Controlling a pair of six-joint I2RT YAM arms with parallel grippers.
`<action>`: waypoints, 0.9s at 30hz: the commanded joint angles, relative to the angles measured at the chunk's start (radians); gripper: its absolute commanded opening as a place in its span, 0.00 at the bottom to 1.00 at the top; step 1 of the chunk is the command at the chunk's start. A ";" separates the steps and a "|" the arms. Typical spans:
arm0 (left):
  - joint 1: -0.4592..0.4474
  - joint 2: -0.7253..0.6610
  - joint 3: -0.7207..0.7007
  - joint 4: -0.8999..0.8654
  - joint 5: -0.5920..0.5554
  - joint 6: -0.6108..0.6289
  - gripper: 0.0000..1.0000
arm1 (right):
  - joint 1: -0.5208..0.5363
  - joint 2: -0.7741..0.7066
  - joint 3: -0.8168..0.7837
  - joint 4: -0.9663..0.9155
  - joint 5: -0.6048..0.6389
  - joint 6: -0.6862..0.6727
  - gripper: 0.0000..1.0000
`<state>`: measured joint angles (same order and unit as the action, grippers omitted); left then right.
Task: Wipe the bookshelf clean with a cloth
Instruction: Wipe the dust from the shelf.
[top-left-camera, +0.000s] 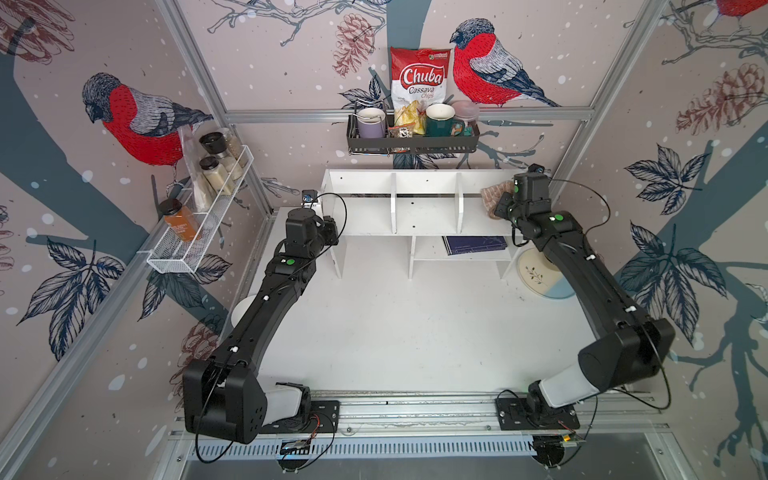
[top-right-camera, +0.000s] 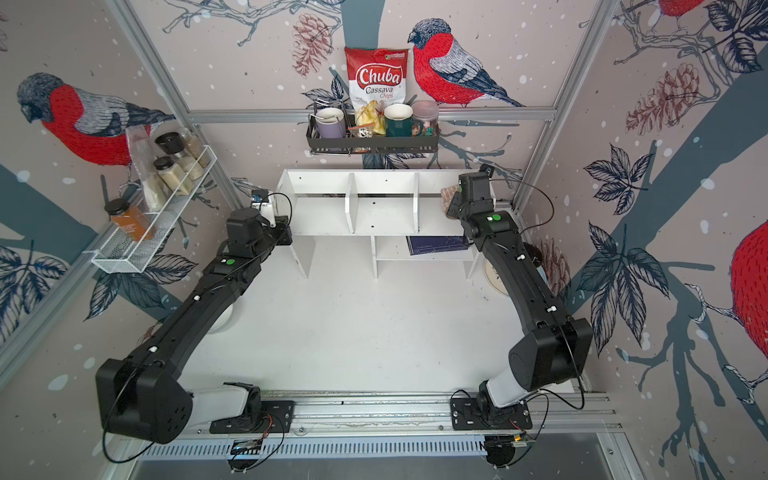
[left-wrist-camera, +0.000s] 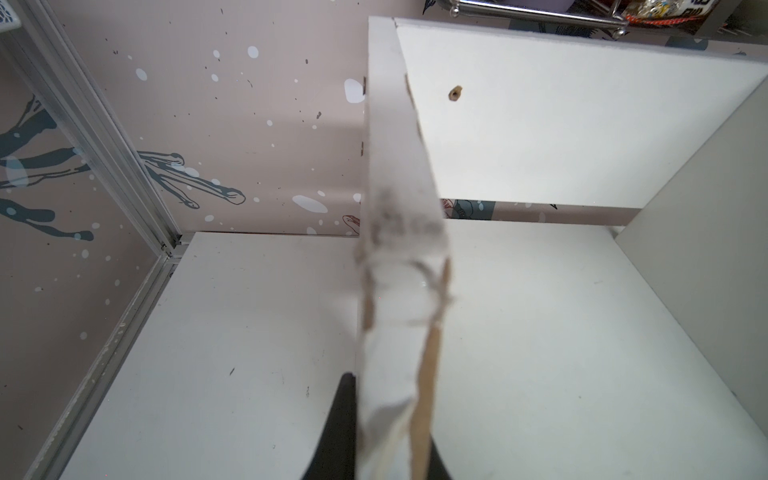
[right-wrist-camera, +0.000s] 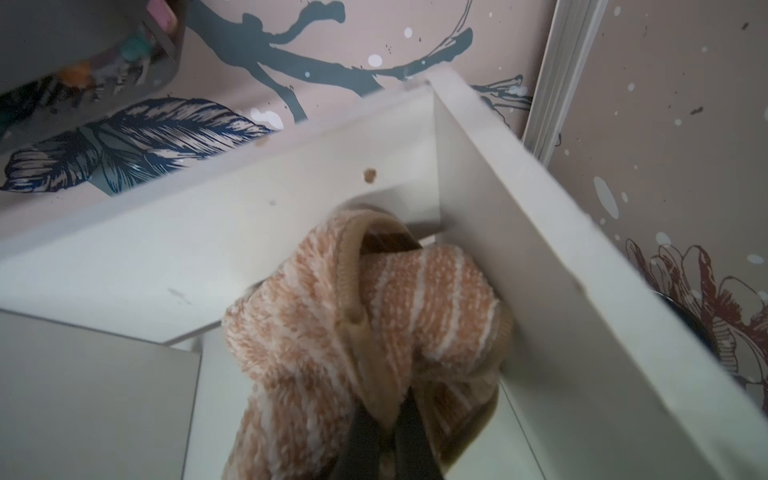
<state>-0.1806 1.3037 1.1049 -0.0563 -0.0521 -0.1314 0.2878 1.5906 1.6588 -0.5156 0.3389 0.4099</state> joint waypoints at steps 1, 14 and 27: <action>-0.003 -0.003 0.005 -0.012 0.122 -0.122 0.00 | 0.026 0.053 0.084 -0.001 0.012 -0.009 0.00; -0.003 0.003 0.006 -0.011 0.125 -0.124 0.00 | 0.095 -0.062 -0.160 0.099 -0.105 0.067 0.00; -0.004 -0.001 0.009 -0.012 0.130 -0.126 0.00 | -0.013 -0.143 -0.175 0.034 0.044 -0.008 0.00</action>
<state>-0.1806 1.3052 1.1069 -0.0574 -0.0521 -0.1314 0.2802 1.4223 1.4216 -0.4767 0.3061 0.4393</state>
